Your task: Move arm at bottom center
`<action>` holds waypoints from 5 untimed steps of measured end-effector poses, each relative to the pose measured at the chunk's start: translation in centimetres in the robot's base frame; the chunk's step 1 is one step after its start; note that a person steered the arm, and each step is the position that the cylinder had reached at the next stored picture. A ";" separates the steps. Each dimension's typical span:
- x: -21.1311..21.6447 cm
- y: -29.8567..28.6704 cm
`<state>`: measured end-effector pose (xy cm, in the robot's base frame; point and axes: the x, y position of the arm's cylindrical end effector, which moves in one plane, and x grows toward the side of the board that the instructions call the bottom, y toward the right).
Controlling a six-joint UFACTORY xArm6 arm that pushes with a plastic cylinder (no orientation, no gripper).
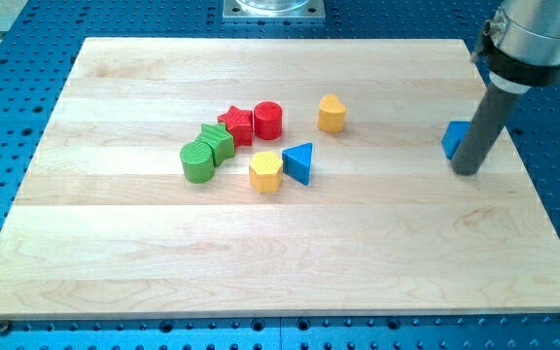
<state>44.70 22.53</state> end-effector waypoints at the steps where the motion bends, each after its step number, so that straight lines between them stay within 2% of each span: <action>1: 5.5 0.0; 3: 6.4 -0.2; 4: 8.1 -2.8; 5: 10.8 -8.7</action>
<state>55.49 13.81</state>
